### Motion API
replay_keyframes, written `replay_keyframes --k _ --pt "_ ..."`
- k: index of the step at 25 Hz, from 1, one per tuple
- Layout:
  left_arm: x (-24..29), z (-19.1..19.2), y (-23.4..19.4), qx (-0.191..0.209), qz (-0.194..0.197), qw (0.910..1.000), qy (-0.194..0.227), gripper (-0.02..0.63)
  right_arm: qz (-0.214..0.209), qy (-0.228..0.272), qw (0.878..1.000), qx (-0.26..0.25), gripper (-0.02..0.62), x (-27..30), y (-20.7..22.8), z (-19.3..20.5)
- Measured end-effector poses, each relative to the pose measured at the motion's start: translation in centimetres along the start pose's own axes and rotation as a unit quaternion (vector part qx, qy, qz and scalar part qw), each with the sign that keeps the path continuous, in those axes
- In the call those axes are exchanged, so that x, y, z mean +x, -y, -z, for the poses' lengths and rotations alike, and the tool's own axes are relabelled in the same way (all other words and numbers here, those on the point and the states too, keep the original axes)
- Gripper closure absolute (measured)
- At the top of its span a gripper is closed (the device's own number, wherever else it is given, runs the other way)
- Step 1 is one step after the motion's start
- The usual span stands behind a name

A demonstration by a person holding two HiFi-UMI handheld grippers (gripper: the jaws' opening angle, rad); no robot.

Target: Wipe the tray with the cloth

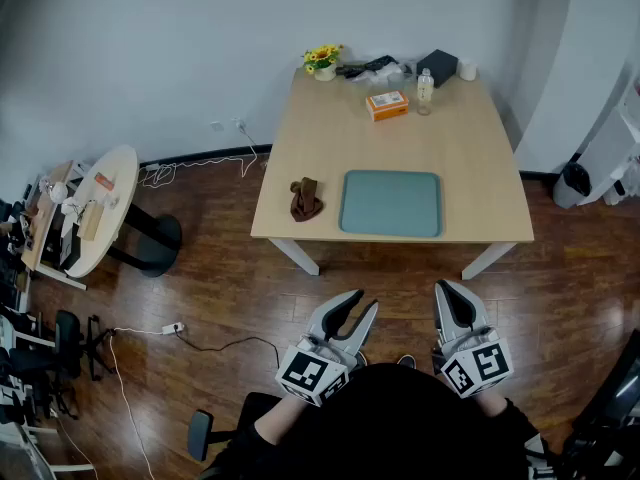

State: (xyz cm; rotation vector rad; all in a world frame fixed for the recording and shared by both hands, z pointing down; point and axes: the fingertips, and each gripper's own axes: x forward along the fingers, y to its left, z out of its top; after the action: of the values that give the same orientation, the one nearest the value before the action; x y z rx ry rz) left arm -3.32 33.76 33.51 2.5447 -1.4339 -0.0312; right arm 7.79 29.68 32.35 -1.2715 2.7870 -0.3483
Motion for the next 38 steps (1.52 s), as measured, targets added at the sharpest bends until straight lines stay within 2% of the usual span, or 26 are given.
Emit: replay_keyframes --k 11,16,20,23,27,30,34,38 --pt "2.9 0.5 1.8 0.011 -0.013 0.9998 -0.004 0.514 -0.008 0.008 1.000 0.011 0.594 -0.8 3.6 -0.1" --pt "4.0 1.5 1.2 -0.009 -0.028 0.9994 -0.019 0.514 -0.013 -0.006 1.000 0.026 0.594 0.3 5.4 0.9" --pt "5.9 2.3 -2.0 -0.021 -0.035 0.9987 -0.029 0.514 -0.011 -0.019 0.999 0.027 0.594 3.2 6.8 1.8" --pt "8.7 2.0 -5.3 -0.017 -0.034 0.9991 -0.019 0.514 0.002 -0.024 1.000 0.020 0.594 6.7 8.4 2.2" --pt "12.4 0.5 -12.1 -0.028 -0.035 0.9989 -0.009 0.511 0.040 -0.024 0.999 0.016 0.594 11.9 10.7 1.6" --pt "15.5 -1.3 -16.5 -0.030 -0.021 0.9993 -0.008 0.509 0.069 -0.025 0.997 0.023 0.595 16.0 12.5 0.2" --pt "18.8 -0.4 -22.1 -0.027 -0.018 0.9988 -0.036 0.509 0.103 -0.038 0.993 0.034 0.594 20.1 14.9 0.2" --pt "20.8 3.7 -26.8 -0.033 -0.036 0.9942 -0.096 0.484 0.111 -0.091 0.989 0.027 0.594 22.4 18.4 2.9"
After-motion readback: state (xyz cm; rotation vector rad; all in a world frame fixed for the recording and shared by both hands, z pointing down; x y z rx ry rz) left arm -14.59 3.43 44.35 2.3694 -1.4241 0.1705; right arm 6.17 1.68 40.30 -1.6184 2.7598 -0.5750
